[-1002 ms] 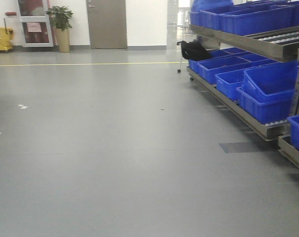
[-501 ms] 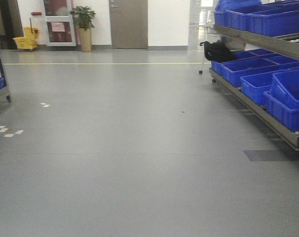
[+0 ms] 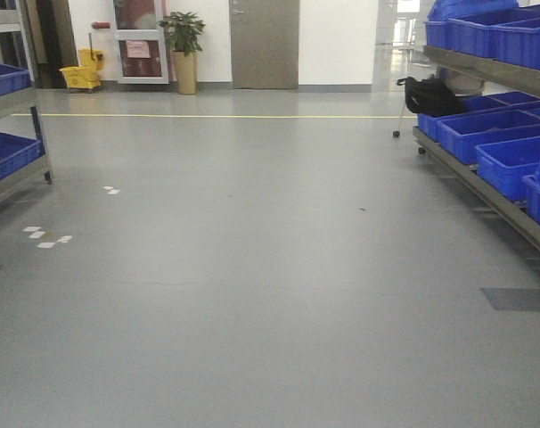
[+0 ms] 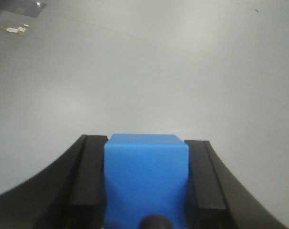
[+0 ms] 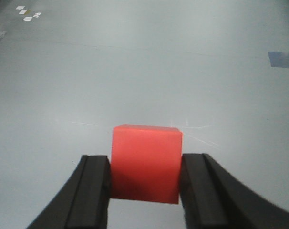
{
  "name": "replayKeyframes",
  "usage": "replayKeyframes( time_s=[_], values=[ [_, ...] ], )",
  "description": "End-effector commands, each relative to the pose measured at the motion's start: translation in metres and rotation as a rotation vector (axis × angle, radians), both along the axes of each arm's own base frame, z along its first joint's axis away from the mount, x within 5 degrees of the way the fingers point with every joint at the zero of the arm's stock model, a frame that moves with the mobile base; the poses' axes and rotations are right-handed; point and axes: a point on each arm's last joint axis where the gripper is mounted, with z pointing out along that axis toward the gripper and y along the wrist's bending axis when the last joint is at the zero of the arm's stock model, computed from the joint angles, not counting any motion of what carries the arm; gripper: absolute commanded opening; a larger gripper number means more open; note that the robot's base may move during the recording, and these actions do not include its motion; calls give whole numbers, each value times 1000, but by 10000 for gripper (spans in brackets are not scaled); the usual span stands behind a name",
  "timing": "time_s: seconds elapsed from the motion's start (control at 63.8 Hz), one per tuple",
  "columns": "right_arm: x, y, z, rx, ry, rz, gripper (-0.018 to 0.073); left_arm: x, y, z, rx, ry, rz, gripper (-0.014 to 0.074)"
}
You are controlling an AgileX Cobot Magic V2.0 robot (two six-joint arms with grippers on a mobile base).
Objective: Sort and place red and blue blocks on shelf
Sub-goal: 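Drive across the floor toward the shelf rack holding both cubes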
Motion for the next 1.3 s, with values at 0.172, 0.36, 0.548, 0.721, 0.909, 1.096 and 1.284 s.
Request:
replayKeyframes(
  time_s=[0.172, 0.36, 0.548, 0.721, 0.909, 1.096, 1.284],
  values=[
    [3, 0, 15, 14, -95, 1, 50, 4, -1, 15, -10, -102, -12, 125],
    [3, 0, 15, 14, -95, 1, 50, 4, -1, 15, -10, -102, -12, 125],
    [3, 0, 15, 14, -95, 1, 50, 4, -1, 15, -10, -102, -12, 125],
    [3, 0, 15, 14, -95, 1, 50, 4, -1, 15, -10, -102, -12, 125],
    [3, 0, 15, 14, -95, 1, 50, 4, -1, 15, -10, -102, -12, 125],
    [3, 0, 15, 14, -95, 1, 50, 4, -1, 15, -10, -102, -12, 125],
    [3, 0, 15, 14, -94, 1, 50, 4, -1, 15, -10, -102, -12, 125]
  ],
)
